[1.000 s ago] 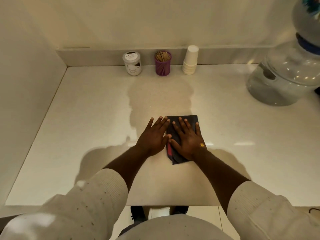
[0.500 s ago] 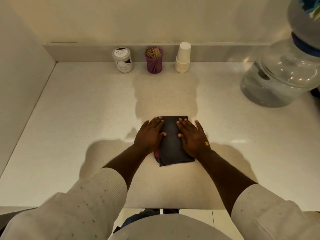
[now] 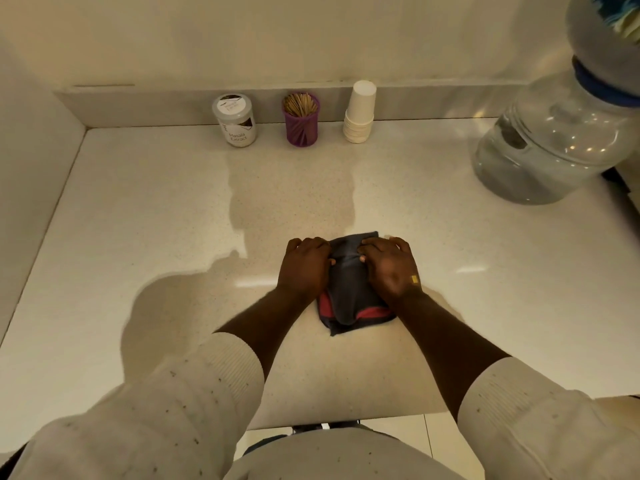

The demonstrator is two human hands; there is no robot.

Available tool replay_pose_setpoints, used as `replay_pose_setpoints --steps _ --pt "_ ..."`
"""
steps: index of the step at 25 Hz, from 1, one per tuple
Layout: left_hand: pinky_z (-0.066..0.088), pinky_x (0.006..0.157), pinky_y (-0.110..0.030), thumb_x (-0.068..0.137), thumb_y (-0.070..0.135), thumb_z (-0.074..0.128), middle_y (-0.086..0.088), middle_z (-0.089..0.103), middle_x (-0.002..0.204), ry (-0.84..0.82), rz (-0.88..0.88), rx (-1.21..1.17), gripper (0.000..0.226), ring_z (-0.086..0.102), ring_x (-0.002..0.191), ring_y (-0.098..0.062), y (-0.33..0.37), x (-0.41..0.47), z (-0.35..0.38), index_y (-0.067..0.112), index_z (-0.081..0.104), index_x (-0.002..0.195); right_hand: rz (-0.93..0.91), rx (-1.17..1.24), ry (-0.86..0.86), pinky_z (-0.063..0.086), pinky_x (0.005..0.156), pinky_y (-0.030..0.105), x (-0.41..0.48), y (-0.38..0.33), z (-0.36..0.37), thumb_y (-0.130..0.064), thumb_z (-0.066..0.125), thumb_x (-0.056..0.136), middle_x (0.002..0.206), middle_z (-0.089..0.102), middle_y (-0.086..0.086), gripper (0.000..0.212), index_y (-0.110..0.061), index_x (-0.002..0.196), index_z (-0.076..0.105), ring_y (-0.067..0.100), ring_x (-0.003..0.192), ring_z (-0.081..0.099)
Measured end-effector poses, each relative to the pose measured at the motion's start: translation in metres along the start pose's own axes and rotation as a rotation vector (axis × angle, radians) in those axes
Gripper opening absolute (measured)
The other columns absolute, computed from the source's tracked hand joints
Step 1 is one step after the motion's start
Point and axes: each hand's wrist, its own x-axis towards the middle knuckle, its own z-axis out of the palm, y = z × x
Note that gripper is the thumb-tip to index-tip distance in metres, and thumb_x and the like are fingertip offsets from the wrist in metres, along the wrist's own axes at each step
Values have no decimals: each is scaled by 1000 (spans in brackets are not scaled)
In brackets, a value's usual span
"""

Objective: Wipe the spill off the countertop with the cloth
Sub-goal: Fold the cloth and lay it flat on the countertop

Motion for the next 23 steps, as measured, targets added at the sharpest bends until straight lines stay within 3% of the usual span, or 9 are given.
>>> replay_pose_setpoints --steps 2,4,6,8,11,14,17,20,23 --pt "33 101 -41 95 23 53 -9 69 115 -5 28 16 26 62 107 -30 2 0 -1 10 66 114 32 -12 -34 36 112 49 2 -4 -4 -18 62 93 116 74 14 24 -9 113 71 36 110 67" --pt "33 100 -41 95 22 53 -10 68 113 -8 44 22 25 62 107 -31 1 -1 -1 10 65 113 50 9 -102 26 120 52 0 -6 -7 -26 54 95 138 64 13 37 -10 128 65 32 129 57" --pt "33 105 -42 99 27 49 -10 66 122 -6 61 10 30 60 115 -29 -1 -3 0 11 63 120 54 31 -161 12 126 54 -4 -4 -9 -31 40 100 160 44 8 53 -13 148 52 24 149 37" --pt "30 113 -44 103 32 45 -10 62 137 -3 38 -22 39 54 129 -28 -4 -6 1 10 59 132 72 37 -219 1 128 51 -3 -1 -8 -31 29 103 167 34 4 58 -16 158 37 20 156 23" --pt "25 119 -42 105 32 42 -11 53 149 -37 3 -13 46 45 141 -26 -7 -8 2 9 51 143 58 -1 -281 -5 128 50 2 5 -5 -28 33 107 170 27 2 56 -19 162 28 19 158 15" --pt "30 113 -41 102 27 47 -14 59 140 -45 -17 -21 40 53 131 -30 -1 1 -2 7 57 136 8 3 -207 3 128 51 4 8 -5 -24 46 105 159 47 7 49 -14 152 47 26 153 31" --pt "36 103 -38 96 18 53 -12 66 118 -30 -64 26 26 60 110 -30 12 10 -7 8 65 117 -3 72 -102 24 125 53 5 10 -3 -11 63 96 127 70 17 30 -4 125 69 36 126 60" --pt "39 97 -38 92 13 55 -10 68 106 -22 -121 9 20 62 100 -30 23 12 -12 10 65 109 -4 114 -97 34 118 49 8 16 -10 -4 66 89 112 73 15 25 -6 114 71 35 109 66" --pt "46 91 -44 90 10 54 -11 71 97 39 -107 -71 17 66 88 -33 44 17 -16 8 65 103 2 182 -48 48 98 45 6 34 -25 -1 69 84 109 69 14 27 -6 110 71 37 99 64"
